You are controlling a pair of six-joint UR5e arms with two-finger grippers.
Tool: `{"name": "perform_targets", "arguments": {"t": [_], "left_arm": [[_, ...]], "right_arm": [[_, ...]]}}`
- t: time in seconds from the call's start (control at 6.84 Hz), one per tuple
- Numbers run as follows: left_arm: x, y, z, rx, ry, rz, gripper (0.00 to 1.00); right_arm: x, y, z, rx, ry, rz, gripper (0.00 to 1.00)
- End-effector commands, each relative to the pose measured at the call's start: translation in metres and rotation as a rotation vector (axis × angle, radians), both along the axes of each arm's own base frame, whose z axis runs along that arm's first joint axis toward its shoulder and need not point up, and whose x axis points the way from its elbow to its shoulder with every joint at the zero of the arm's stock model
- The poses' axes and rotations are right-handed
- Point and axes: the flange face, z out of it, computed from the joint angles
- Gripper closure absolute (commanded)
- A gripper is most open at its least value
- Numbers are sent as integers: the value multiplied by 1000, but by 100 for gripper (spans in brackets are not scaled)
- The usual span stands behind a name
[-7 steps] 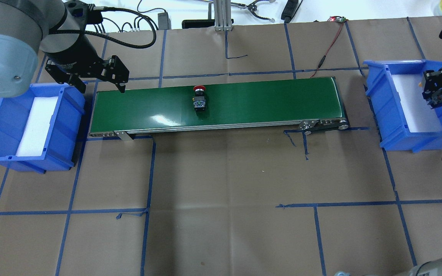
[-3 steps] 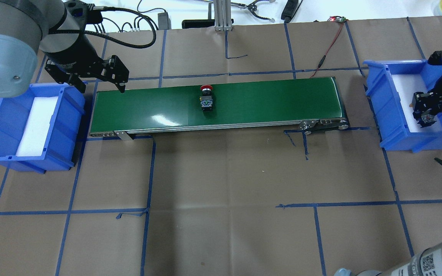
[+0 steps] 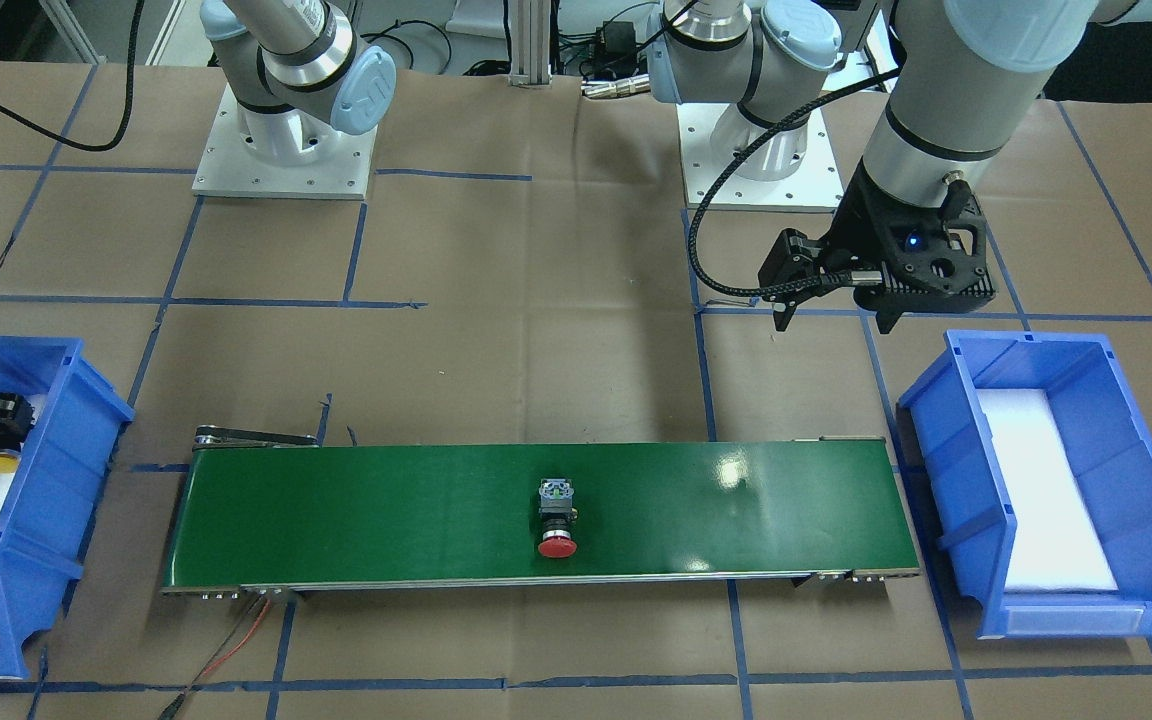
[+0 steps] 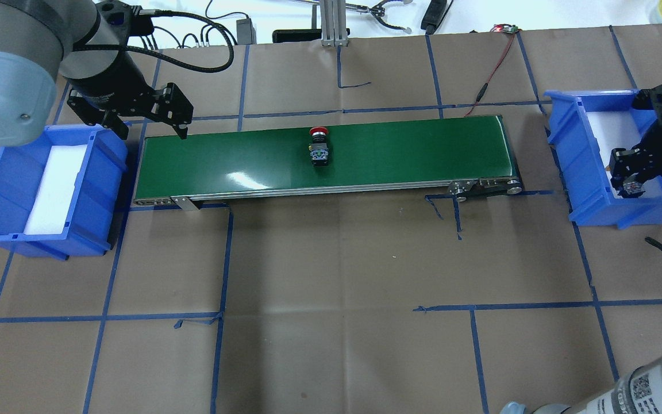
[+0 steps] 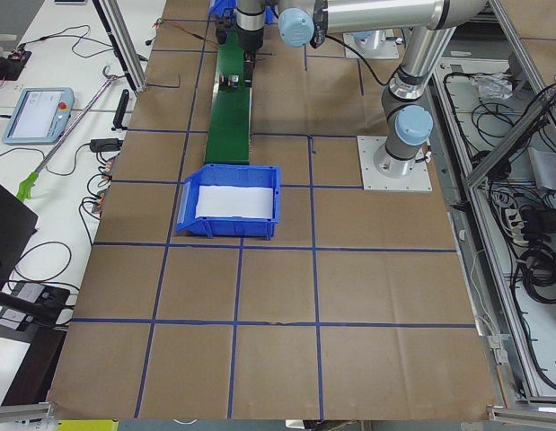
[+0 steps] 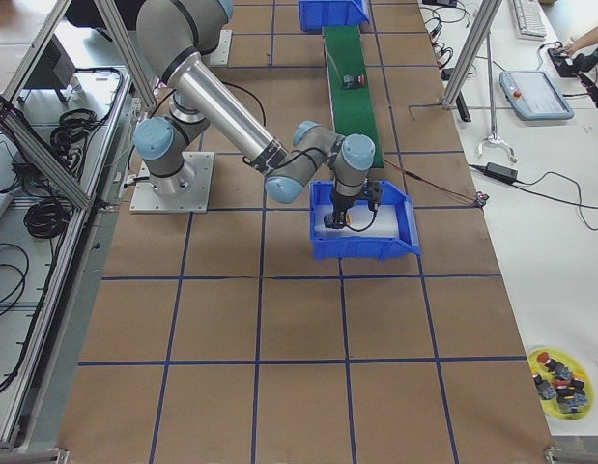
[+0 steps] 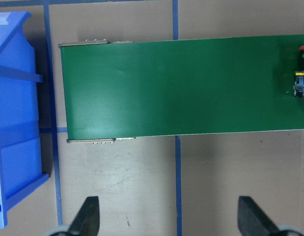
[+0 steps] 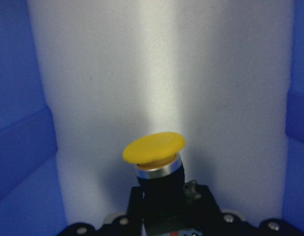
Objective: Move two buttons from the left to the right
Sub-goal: 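Open the right gripper to drop the yellow button in the bin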
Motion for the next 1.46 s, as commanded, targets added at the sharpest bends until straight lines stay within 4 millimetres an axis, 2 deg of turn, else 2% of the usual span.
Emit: {"name": "perform_targets", "arguments": {"t": [0.0, 0.15, 0.44, 0.58, 0.73, 0.88, 1.02, 1.17, 1.32], "left_arm": [[0, 0, 1, -2, 1, 1, 0], [0, 0, 0, 0, 1, -1, 0], [0, 0, 0, 0, 1, 1, 0], [0, 0, 0, 0, 1, 1, 0], [0, 0, 0, 0, 1, -1, 0], [0, 0, 0, 0, 1, 1, 0], [0, 0, 0, 0, -1, 1, 0], [0, 0, 1, -2, -1, 1, 0], [0, 0, 1, -2, -1, 1, 0]], "right_arm": [[2, 2, 0, -1, -4, 0, 16], [2, 1, 4, -7, 0, 3, 1], [-3, -4, 26, -32, 28, -6, 1], [-3, -12, 57, -75, 57, 0, 1], [1, -10, 105, -98, 67, 1, 1], [11, -13, 141, -98, 52, -17, 1], [32, -30, 175, -140, 75, 16, 1], [71, -48, 206, -173, 86, 86, 1], [114, -61, 217, -185, 85, 146, 1]]}}
